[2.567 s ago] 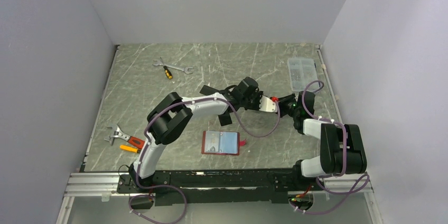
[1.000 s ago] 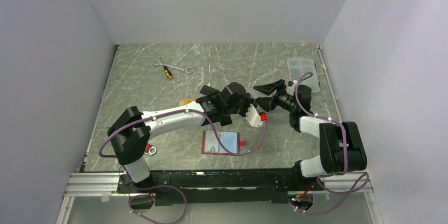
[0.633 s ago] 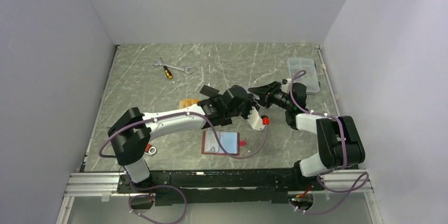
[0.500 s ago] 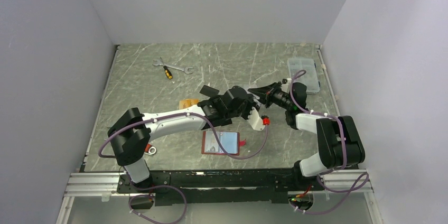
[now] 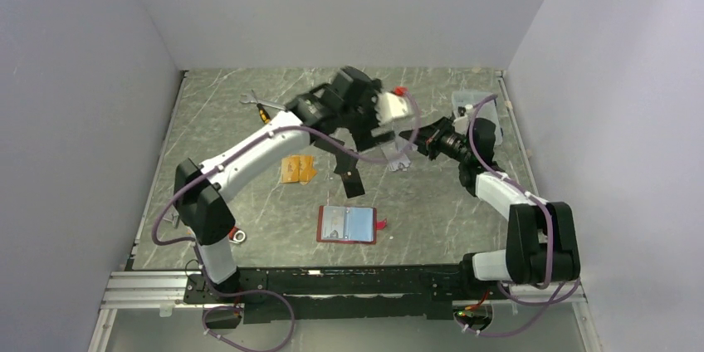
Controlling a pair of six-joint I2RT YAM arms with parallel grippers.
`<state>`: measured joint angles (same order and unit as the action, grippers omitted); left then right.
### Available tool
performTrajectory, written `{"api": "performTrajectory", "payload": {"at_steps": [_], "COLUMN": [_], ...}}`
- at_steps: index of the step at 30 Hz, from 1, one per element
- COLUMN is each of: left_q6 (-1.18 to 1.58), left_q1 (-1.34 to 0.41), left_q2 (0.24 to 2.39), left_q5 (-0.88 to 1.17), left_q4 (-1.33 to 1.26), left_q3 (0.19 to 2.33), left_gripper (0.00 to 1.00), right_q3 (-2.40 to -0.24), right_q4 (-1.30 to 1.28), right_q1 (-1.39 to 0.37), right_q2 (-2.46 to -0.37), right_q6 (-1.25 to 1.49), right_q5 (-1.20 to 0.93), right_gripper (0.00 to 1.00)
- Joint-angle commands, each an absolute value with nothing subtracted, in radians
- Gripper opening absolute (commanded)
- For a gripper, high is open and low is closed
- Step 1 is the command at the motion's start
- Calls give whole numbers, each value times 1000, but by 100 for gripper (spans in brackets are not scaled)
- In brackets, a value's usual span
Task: Put the credit cards into the card holder
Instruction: Place the credit card at the center of the board.
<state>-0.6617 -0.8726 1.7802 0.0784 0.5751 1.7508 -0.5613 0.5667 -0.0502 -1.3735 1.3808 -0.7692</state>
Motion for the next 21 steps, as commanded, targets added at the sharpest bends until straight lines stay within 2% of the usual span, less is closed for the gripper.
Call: {"api": "performTrajectory", "payload": {"at_steps": [1, 5, 12, 16, 21], "left_q6": [-231, -27, 221, 392, 760], "left_q1": [-712, -588, -548, -544, -501], "left_q2": [1754, 1810, 1857, 1831, 1826], "left_q5": [450, 850, 1262, 1300, 1303], "left_q4": [779, 717, 429, 107, -418], "left_q3": [1796, 1744, 1586, 1469, 1338], "left_gripper": [99, 99, 99, 99, 99], "right_q3": [-673, -706, -697, -710, -736], "right_q4": [360, 299, 400, 425, 387], "right_q1": [-54, -67, -104, -190, -255], "right_q2": [-1284, -1248, -1198, -1184, -1194], "right_q6": [1057, 918, 828, 762, 718], "right_q5": [-755, -764, -816, -793, -808], "right_gripper": [0, 0, 0, 0, 0]}}
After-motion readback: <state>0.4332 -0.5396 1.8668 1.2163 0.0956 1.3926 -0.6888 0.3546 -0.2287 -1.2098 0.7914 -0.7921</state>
